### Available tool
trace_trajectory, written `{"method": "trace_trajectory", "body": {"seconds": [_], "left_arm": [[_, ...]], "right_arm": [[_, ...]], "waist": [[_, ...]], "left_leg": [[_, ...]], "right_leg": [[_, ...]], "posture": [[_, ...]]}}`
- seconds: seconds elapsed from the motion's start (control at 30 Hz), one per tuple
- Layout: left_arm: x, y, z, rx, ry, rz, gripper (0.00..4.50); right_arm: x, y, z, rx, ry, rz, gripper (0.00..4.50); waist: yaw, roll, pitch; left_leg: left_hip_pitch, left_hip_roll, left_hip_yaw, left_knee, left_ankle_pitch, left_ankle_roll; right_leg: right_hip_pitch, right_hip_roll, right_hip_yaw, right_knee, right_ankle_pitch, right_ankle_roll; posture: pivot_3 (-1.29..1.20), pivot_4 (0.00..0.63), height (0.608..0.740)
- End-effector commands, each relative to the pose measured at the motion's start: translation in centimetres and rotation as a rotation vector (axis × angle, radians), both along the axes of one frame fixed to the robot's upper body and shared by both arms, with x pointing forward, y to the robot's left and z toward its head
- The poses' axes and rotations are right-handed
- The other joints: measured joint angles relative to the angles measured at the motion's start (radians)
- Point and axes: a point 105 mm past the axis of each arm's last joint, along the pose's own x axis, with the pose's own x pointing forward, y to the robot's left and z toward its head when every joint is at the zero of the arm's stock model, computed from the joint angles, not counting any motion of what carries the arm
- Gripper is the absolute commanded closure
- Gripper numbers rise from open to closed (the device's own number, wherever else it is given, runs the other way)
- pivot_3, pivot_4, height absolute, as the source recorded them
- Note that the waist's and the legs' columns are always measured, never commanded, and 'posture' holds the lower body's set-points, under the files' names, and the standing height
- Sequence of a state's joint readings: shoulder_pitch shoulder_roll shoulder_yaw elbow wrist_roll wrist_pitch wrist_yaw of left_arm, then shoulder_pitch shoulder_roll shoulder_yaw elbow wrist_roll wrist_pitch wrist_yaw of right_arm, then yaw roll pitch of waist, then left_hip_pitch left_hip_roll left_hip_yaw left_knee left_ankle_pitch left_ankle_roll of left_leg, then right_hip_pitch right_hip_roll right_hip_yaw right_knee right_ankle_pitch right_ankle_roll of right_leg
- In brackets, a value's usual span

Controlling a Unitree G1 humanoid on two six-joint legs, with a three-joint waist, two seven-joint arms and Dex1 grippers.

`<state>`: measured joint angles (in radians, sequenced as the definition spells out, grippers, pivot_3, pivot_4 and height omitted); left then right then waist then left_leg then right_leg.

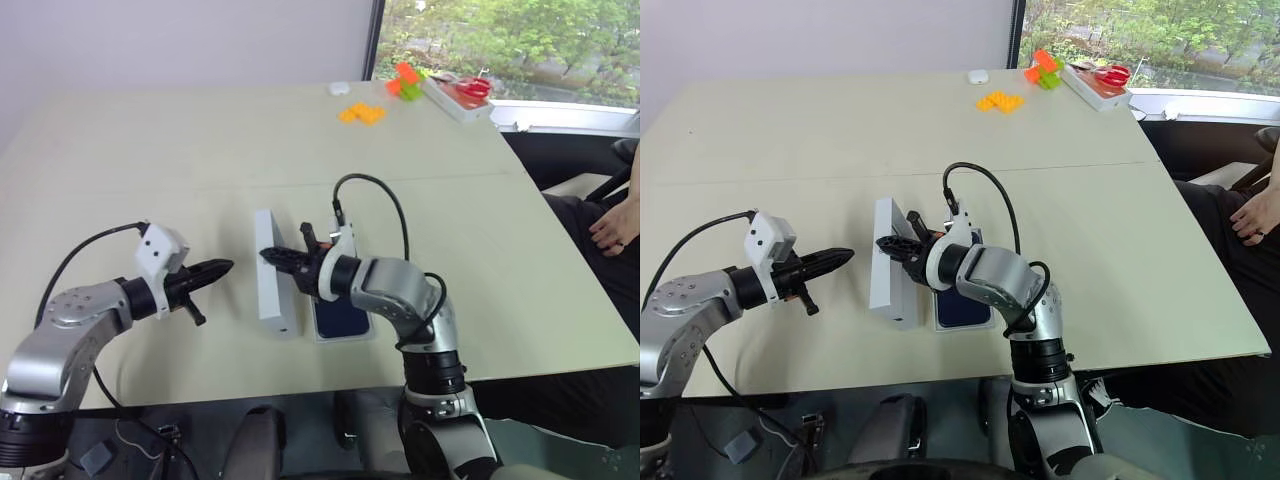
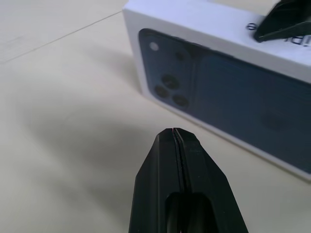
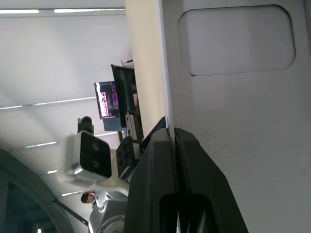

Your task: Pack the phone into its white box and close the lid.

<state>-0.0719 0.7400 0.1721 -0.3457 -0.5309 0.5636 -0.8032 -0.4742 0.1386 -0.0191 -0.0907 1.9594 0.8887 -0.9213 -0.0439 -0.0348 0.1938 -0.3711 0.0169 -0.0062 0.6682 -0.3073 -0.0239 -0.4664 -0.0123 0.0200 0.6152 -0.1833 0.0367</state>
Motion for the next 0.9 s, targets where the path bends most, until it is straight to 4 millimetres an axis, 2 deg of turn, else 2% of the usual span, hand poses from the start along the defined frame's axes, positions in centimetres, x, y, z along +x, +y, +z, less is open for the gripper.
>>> {"method": "trace_trajectory", "body": {"seconds": [0.03,0.07,0.13,0.33,0.43,0.5,0.7,0.77,0.87,0.9], "left_arm": [[-0.4,-1.9,0.6,-0.011,-0.03,-0.065,4.5],[-0.4,-2.2,0.6,-0.014,-0.032,-0.069,4.5],[0.0,-3.2,0.8,-0.04,-0.044,-0.076,4.5],[0.3,-5.6,0.9,-0.079,-0.054,-0.128,4.5],[0.1,-7.2,0.8,-0.093,-0.046,-0.181,4.5],[-0.2,-8.2,0.7,-0.104,-0.037,-0.218,4.5],[-0.7,-9.9,0.8,-0.116,-0.039,-0.281,4.5],[-0.2,-9.6,1.5,-0.154,-0.053,-0.251,4.5],[1.0,-7.9,3.2,-0.217,-0.082,-0.148,4.5],[1.4,-7.0,3.5,-0.229,-0.077,-0.106,4.5]], "right_arm": [[0.1,-0.6,1.4,0.014,-0.06,-0.012,3.12],[0.0,-0.7,1.6,0.013,-0.068,-0.013,2.61],[0.2,-2.1,2.4,-0.035,-0.171,-0.02,1.61],[0.7,-7.0,4.4,-0.24,-0.465,-0.008,1.61],[1.4,-10.2,3.9,-0.451,-0.591,-0.018,1.61],[1.7,-11.6,3.4,-0.543,-0.626,-0.023,1.61],[2.4,-13.2,2.8,-0.775,-0.77,0.022,1.61],[2.5,-13.3,2.7,-0.848,-0.835,0.056,1.61],[2.6,-13.5,2.5,-0.962,-0.943,0.099,1.61],[2.6,-13.5,2.4,-0.991,-0.972,0.117,1.83]], "waist": [[0.0,0.0,0.0],[0.0,0.0,0.0],[0.0,0.0,0.0],[0.0,0.001,0.001],[0.003,0.002,0.001],[0.005,0.001,0.001],[0.001,0.002,0.001],[0.002,0.002,0.001],[0.002,0.002,0.001],[0.001,0.002,0.001]], "left_leg": [[0.0,0.0,0.0,0.0,0.0,0.0],[0.0,0.0,0.0,0.0,0.0,0.0],[0.0,0.001,0.0,0.0,0.0,0.0],[-0.001,-0.001,0.001,0.001,0.0,0.0],[-0.001,-0.001,0.001,0.0,-0.001,0.001],[-0.002,-0.002,0.001,0.0,-0.001,0.001],[-0.002,-0.001,0.002,0.0,-0.001,0.001],[-0.001,-0.001,0.002,0.0,0.0,0.001],[-0.001,-0.001,0.002,0.001,0.0,0.001],[-0.001,-0.001,0.002,0.001,0.0,0.001]], "right_leg": [[0.0,0.001,0.0,0.0,0.0,0.0],[0.0,0.001,-0.001,0.0,0.0,0.0],[0.0,0.002,-0.001,0.001,0.0,0.001],[0.0,0.001,-0.001,0.0,0.0,0.001],[0.0,0.001,0.0,0.0,0.0,0.001],[0.0,0.002,-0.001,-0.001,0.0,0.001],[0.003,0.004,0.001,0.001,-0.002,0.003],[0.003,0.004,0.0,0.001,-0.002,0.003],[0.003,0.004,0.0,0.001,-0.002,0.003],[0.003,0.004,0.0,0.001,-0.002,0.003]], "posture": [[0.0,0.15,0.727],[0.0,0.15,0.727],[0.0,0.15,0.727],[0.0,0.15,0.727],[0.0,0.15,0.727],[0.0,0.15,0.727],[0.0,0.15,0.727],[0.0,0.15,0.727],[0.0,0.15,0.727],[0.0,0.15,0.727]]}}
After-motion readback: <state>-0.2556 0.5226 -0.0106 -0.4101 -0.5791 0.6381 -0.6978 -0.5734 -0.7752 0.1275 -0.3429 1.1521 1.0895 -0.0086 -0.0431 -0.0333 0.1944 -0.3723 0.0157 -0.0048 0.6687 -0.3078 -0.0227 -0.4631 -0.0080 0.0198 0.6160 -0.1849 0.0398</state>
